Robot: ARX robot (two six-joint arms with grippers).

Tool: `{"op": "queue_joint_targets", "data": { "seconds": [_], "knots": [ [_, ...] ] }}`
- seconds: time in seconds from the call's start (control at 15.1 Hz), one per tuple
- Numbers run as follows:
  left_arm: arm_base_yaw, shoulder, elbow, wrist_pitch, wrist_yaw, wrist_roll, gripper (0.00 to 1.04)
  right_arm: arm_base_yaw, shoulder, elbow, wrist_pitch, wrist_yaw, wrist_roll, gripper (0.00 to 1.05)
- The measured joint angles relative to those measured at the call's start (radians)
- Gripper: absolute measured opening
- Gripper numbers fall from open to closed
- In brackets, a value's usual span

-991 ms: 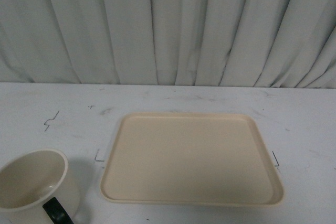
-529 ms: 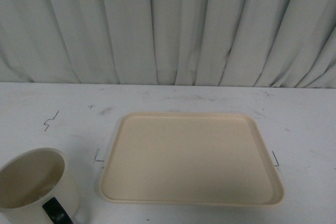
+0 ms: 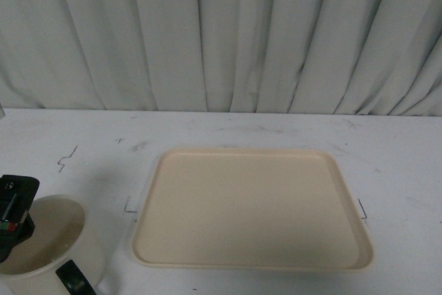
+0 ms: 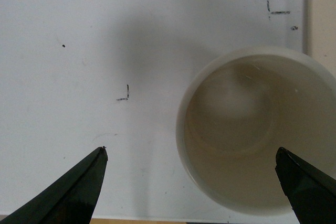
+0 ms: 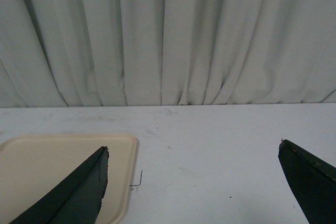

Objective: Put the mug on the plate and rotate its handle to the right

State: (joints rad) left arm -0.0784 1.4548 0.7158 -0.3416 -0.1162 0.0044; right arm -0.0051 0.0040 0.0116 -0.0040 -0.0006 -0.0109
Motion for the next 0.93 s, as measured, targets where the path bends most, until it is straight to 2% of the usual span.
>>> {"op": "queue_joint_targets", "data": {
  "seconds": [0.13,0.4,0.66,0.79,0.93],
  "knots": [
    [0.015,0.146,0.036,0.08,-0.041,0.024,0.98,0.0,0.0,0.0,0.0,0.0,0.0,0.98],
    [0.018,0.196,0.052,0.097,-0.065,0.029,0.54,0.0,0.0,0.0,0.0,0.0,0.0,0.98],
    [0.023,0.195,0.05,0.096,-0.063,0.029,0.18,0.0,0.0,0.0,0.0,0.0,0.0,0.98],
    [0.022,0.169,0.045,0.088,-0.048,0.026,0.04,0.0,0.0,0.0,0.0,0.0,0.0,0.98],
    [0.022,0.139,0.05,0.074,-0.069,0.03,0.04,0.0,0.0,0.0,0.0,0.0,0.0,0.98]
  ]
}}
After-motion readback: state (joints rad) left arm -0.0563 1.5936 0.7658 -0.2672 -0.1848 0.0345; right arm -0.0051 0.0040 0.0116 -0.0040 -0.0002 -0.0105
